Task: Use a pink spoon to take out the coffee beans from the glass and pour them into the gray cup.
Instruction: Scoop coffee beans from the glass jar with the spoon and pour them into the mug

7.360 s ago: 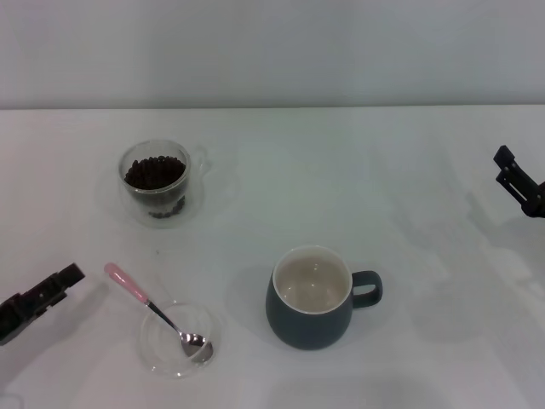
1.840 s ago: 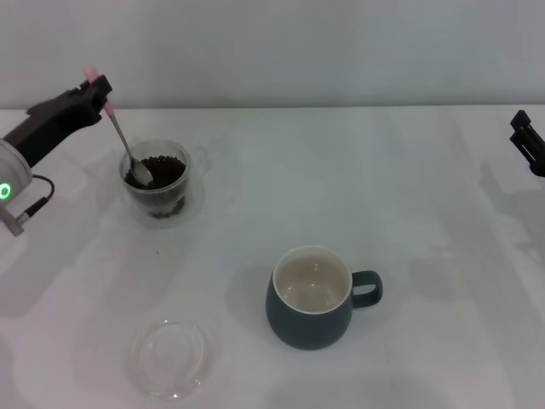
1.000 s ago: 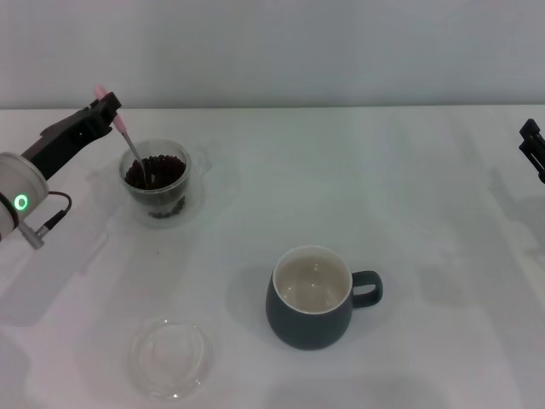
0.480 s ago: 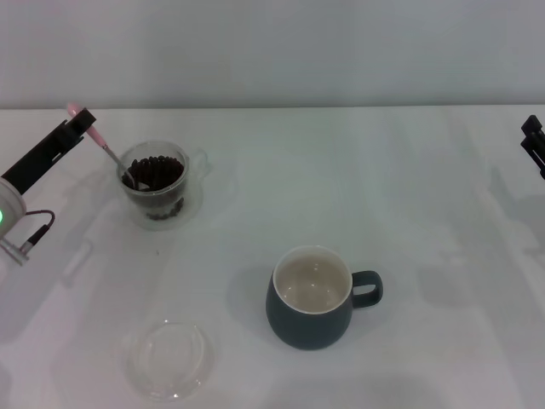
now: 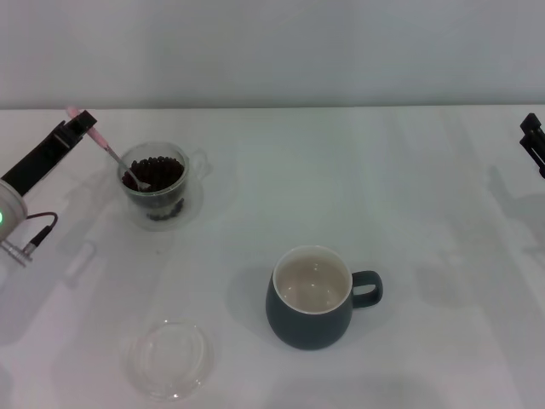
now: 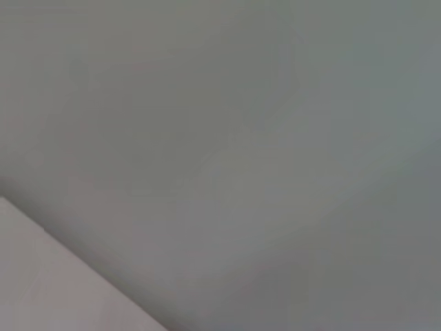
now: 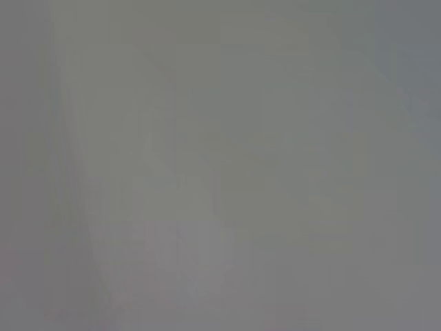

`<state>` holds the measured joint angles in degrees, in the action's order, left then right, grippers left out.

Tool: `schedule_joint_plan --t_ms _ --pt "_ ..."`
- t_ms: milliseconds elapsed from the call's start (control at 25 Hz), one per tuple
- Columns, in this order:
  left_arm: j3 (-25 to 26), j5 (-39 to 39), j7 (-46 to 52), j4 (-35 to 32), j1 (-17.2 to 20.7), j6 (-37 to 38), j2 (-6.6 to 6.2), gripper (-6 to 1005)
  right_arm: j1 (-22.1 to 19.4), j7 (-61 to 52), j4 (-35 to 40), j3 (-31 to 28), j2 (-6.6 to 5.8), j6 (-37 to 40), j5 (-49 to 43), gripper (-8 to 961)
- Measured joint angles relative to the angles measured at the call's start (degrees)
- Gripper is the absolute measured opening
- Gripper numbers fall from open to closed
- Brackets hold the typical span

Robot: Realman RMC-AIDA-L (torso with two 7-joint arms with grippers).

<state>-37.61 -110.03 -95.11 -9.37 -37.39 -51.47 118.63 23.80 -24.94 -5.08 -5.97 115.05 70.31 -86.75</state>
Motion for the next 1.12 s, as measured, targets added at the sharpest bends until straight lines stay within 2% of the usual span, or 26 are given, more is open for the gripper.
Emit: schedule_joint_plan --t_ms 880,1120 --pt "0.5 -4.2 3.9 0.3 0.8 0.3 0.12 128 0.3 0.0 0.0 0.0 0.0 0.9 0.0 868" --pt "0.5 -4.8 5.7 -0.1 1.7 -1.6 -0.07 128 0.4 0.0 0.0 0.0 0.0 0.9 0.0 868"
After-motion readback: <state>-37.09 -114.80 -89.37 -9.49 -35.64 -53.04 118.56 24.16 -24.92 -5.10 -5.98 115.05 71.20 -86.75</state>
